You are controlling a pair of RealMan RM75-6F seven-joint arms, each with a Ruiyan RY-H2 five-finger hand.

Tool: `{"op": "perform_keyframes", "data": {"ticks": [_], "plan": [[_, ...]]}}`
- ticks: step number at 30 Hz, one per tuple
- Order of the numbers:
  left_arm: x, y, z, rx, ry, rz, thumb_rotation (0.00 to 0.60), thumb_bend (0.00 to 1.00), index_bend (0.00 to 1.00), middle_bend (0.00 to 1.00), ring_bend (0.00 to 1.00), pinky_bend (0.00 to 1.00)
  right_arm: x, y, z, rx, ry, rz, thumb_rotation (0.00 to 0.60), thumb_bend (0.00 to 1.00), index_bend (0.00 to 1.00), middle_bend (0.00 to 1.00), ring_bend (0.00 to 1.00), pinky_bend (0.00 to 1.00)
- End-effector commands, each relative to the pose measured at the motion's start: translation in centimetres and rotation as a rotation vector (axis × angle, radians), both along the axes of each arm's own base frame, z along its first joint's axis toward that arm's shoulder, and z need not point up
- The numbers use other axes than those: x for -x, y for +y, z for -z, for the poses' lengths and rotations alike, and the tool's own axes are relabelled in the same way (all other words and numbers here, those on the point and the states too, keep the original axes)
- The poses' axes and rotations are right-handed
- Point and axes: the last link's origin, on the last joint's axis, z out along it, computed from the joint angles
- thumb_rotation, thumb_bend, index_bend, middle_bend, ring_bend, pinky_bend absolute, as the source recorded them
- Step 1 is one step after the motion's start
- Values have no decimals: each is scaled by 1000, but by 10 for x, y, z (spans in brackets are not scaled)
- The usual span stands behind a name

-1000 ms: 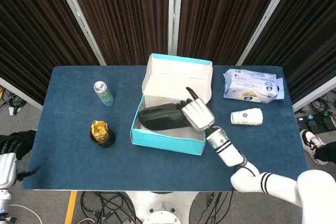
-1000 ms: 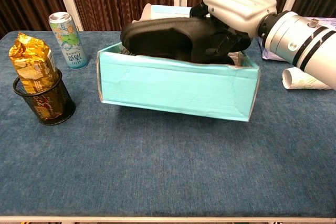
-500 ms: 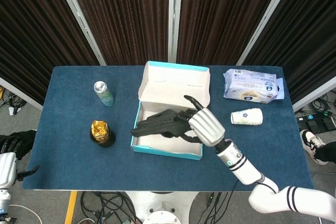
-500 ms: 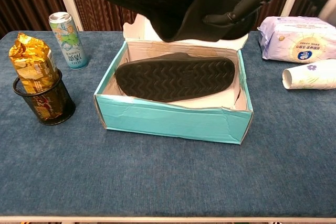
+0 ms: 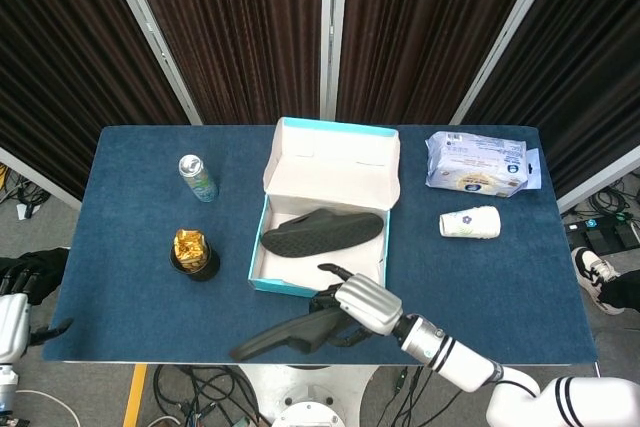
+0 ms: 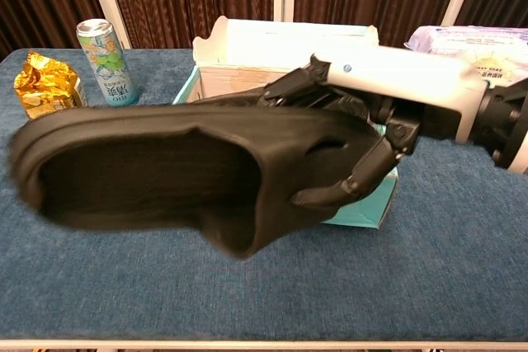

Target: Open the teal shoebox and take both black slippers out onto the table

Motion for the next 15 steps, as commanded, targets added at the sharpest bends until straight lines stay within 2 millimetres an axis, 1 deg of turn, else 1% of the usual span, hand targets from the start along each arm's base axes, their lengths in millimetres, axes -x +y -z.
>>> {"op": "perform_keyframes", "data": {"ticks": [1, 4, 6, 11, 15], "plan": [[1, -1, -1, -1, 1, -3, 600, 0, 264, 184, 105, 86, -5, 3, 0, -4, -33, -13, 600, 444, 662, 583, 510, 67], [2, -1, 0, 2, 1, -6, 600, 0, 264, 184, 105, 86, -7, 5, -4, -4, -55, -18, 600, 444, 662, 583, 510, 67], [1, 0, 1, 5, -2, -4, 600, 0, 264, 184, 105, 86, -5, 6, 0, -15, -24, -25, 600, 444, 661, 583, 509, 65], [1, 1, 4, 14, -8, -1, 600, 0, 264, 184, 106, 86, 3, 4, 29, -54, 109, -36, 600, 443, 636, 577, 483, 42], [2, 0, 3, 18, -7, -11, 600, 0, 264, 184, 105, 86, 3, -3, 49, -25, 167, -63, 600, 443, 618, 565, 437, 14]]}}
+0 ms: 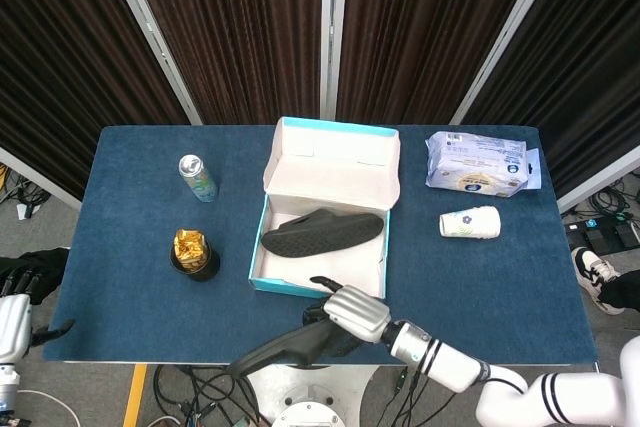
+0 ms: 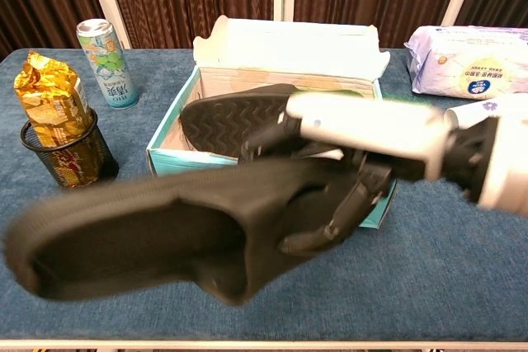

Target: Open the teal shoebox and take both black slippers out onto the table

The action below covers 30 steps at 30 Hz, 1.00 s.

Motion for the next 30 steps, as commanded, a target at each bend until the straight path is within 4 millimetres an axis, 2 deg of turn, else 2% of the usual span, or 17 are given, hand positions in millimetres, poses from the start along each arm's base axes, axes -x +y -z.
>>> {"op": "perform_keyframes", "data": {"ticks": [1, 8, 12, 14, 16, 19, 22, 27, 30], "plan": [[1, 0, -1, -1, -1, -3, 600, 0, 264, 184, 106, 86, -1, -7, 21, 33, 63, -34, 600, 443, 604, 553, 400, 5], [2, -2, 0, -1, -4, -8, 600, 0, 264, 184, 106, 86, -4, -30, 43, 207, 130, -81, 600, 433, 522, 426, 199, 0], [3, -2, 0, -1, -7, -12, 600, 0, 264, 184, 106, 86, -2, -44, 51, 270, 194, -95, 600, 387, 278, 237, 30, 0], [4, -3, 0, -1, -8, -12, 600, 0, 264, 184, 106, 86, -3, -50, 52, 304, 207, -88, 600, 321, 112, 129, 0, 0], [5, -4, 0, -2, -7, -14, 600, 0, 264, 184, 106, 86, -4, -51, 51, 308, 206, -78, 600, 239, 24, 57, 0, 0], [7, -4, 0, -4, -8, -21, 600, 0, 264, 184, 106, 86, -4, -49, 44, 314, 200, -85, 600, 116, 0, 1, 0, 0], [7, -4, 0, -2, -9, -23, 600, 0, 264, 184, 105, 85, -2, -47, 33, 332, 188, -92, 600, 50, 0, 0, 0, 0], [8, -4, 0, -4, -10, -22, 600, 0, 264, 184, 106, 85, -2, -51, -2, 335, 124, -44, 600, 26, 0, 0, 0, 0], [9, -4, 0, -6, -9, -25, 600, 0, 264, 184, 106, 85, -4, -66, -28, 387, 78, -8, 600, 26, 0, 29, 0, 0]]}}
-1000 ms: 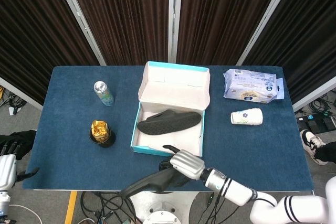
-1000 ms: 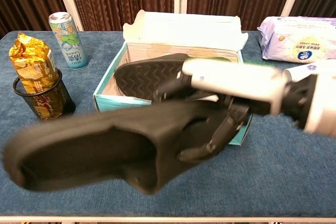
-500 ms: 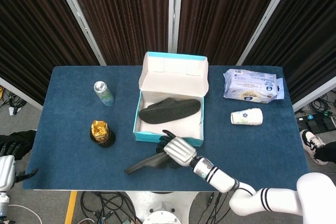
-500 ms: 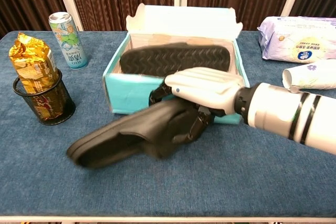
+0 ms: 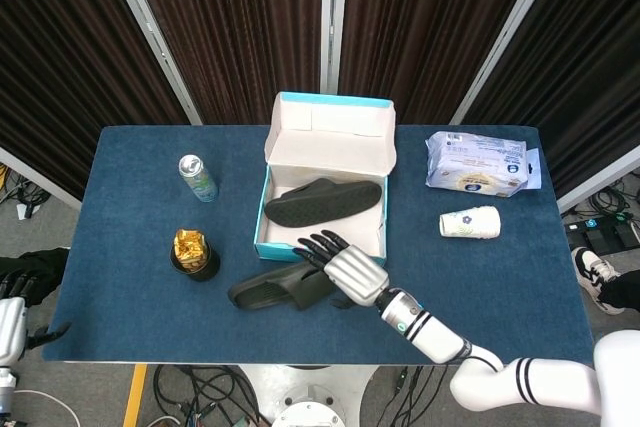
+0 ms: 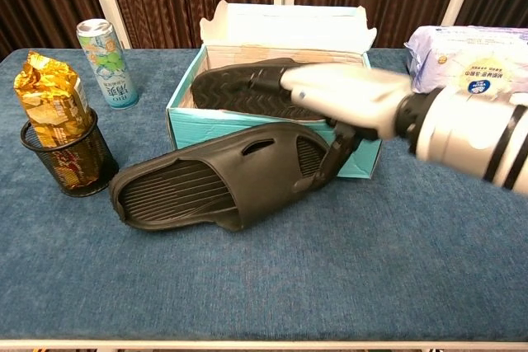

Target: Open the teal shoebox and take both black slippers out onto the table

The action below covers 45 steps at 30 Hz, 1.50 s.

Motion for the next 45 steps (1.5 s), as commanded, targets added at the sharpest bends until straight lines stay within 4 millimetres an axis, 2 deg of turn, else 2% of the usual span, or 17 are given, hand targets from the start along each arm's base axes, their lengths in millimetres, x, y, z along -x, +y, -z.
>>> {"op": "perform_keyframes", "data": {"ticks": [1, 3, 6, 9, 16, 25, 32, 36, 41, 45], "plan": [[0, 0, 0, 0, -1, -1, 600, 0, 264, 184, 106, 85, -4, -19, -34, 61, -71, 36, 600, 26, 0, 56, 0, 0], [0, 0, 0, 0, -1, 1, 600, 0, 264, 184, 106, 85, -9, -37, -43, 89, -70, 56, 600, 26, 3, 100, 0, 0], [-2, 0, 1, 2, -7, 7, 600, 0, 264, 184, 106, 85, -18, -66, -42, 104, 5, 71, 600, 26, 41, 133, 19, 38], [-2, 0, 1, 2, -6, 6, 600, 0, 264, 184, 105, 85, -30, -90, -29, 119, 96, 68, 600, 33, 73, 151, 47, 117], [0, -4, -1, -4, -1, -8, 600, 0, 264, 184, 106, 85, -57, -119, 12, 157, 198, 79, 600, 53, 121, 159, 64, 102], [1, -5, 0, -3, -3, -10, 600, 0, 264, 184, 106, 85, -66, -133, 46, 240, 322, 58, 600, 70, 214, 188, 95, 39], [4, -6, 0, -2, -5, -19, 600, 0, 264, 184, 106, 85, -62, -134, 60, 273, 393, 25, 600, 74, 308, 223, 119, 0], [5, -6, 0, -4, -8, -21, 600, 0, 264, 184, 106, 85, -60, -131, 61, 276, 381, 23, 600, 75, 336, 247, 142, 0], [7, -6, 1, -8, -13, -24, 600, 0, 264, 184, 106, 85, -61, -118, 55, 273, 309, 6, 600, 84, 387, 317, 218, 0], [7, -5, 3, -5, -19, -22, 600, 0, 264, 184, 106, 85, -61, -120, 53, 305, 282, 13, 600, 83, 387, 320, 202, 0]]}}
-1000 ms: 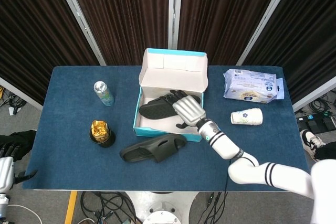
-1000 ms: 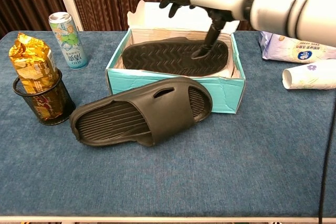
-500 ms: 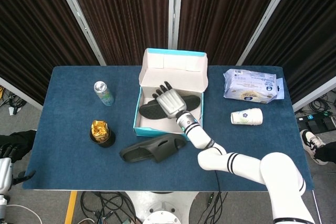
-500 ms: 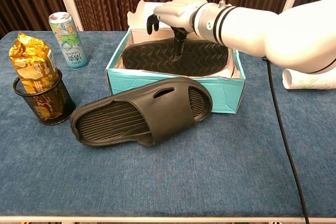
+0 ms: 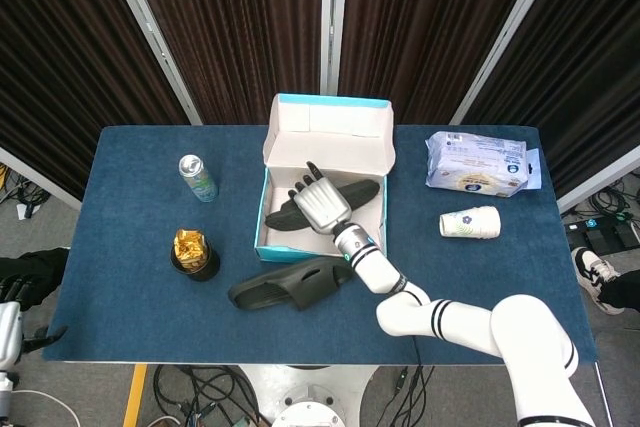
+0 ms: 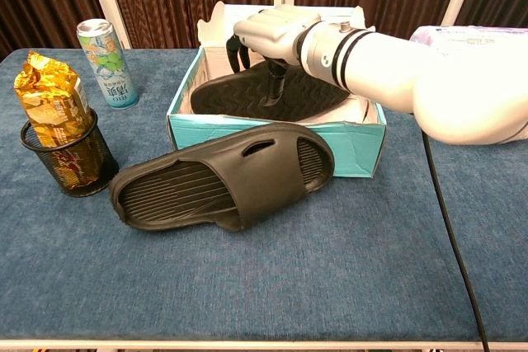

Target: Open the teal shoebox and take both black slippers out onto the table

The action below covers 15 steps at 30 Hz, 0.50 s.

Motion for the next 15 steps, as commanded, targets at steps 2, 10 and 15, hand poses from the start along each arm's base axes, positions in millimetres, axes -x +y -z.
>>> {"op": "perform_keyframes", "data": {"ticks": [2, 10, 15], "plan": [[1, 1, 2, 5, -4, 1, 600, 0, 264, 184, 106, 85, 0, -6, 2, 38, -5, 7, 600, 79, 348, 300, 154, 0], [4, -1, 2, 11, -11, -13, 600, 0, 264, 184, 106, 85, -7, -16, 31, 34, 135, 14, 600, 42, 292, 283, 125, 0], [5, -2, 2, 9, -14, -14, 600, 0, 264, 184, 105, 85, -11, -17, 38, 68, 189, -11, 600, 43, 298, 301, 137, 0]]}}
